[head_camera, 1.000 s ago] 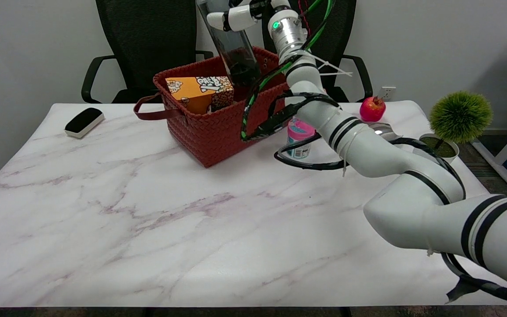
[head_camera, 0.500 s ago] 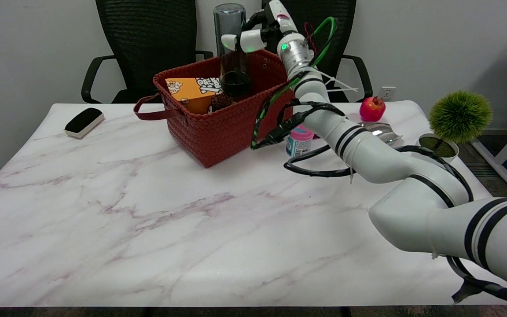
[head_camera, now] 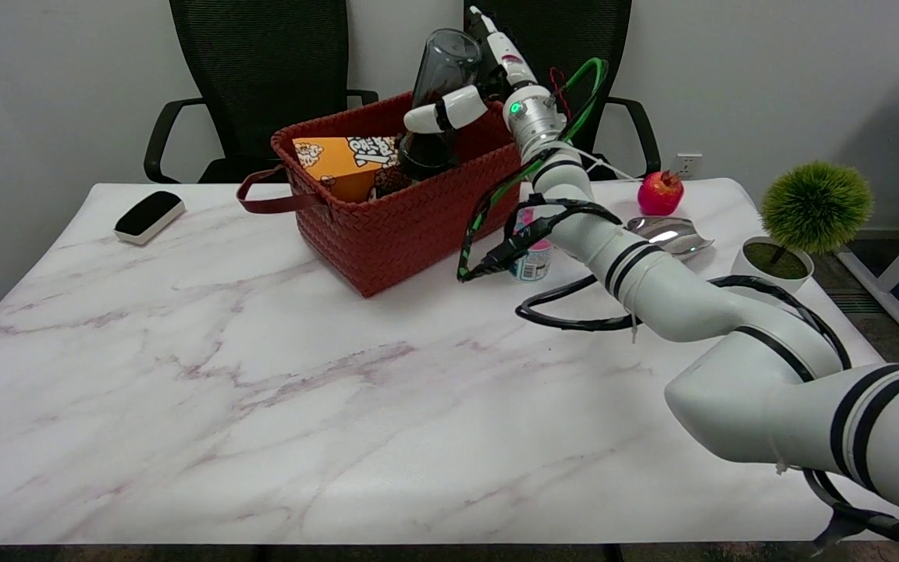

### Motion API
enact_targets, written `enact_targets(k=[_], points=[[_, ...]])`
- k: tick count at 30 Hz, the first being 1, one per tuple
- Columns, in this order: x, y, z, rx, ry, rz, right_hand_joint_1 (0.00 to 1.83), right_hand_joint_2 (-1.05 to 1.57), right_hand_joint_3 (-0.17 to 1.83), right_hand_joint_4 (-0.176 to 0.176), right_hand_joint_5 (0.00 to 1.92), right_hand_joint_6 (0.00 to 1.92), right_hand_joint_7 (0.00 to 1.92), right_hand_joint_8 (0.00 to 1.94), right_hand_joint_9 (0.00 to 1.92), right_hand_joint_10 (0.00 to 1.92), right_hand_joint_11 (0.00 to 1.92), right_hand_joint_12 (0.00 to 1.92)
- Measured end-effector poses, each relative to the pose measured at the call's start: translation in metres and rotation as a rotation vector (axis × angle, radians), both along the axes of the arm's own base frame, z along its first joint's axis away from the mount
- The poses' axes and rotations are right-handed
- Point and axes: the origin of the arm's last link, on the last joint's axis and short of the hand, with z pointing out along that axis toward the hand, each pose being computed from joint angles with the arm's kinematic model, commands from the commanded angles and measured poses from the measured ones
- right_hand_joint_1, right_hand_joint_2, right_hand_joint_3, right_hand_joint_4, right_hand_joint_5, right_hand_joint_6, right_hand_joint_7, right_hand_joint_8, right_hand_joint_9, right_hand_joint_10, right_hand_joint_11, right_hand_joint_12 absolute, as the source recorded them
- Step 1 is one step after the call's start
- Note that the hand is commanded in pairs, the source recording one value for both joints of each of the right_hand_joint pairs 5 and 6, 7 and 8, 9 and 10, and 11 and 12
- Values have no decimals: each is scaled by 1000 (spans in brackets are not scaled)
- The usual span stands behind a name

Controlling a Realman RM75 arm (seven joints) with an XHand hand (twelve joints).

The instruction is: Place the black water bottle into the brown storage basket.

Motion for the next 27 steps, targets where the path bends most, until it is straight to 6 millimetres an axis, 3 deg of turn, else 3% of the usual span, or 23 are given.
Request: enact_targets(k=[5,13,20,27], points=[[1,3,1,5,-3,10,1178,-157,434,0,0,0,114,114,0,0,0,0],[6,8,0,17,-2,37,1130,-159,342,0,0,0,0,0,0,0,0,0],[17,9,-1,26,4,66,1040,-137,113,0,0,0,0,0,0,0,0,0],[34,8,-5,30,22,102,1021,-124,104,0,0,0,0,0,0,0,0,0]])
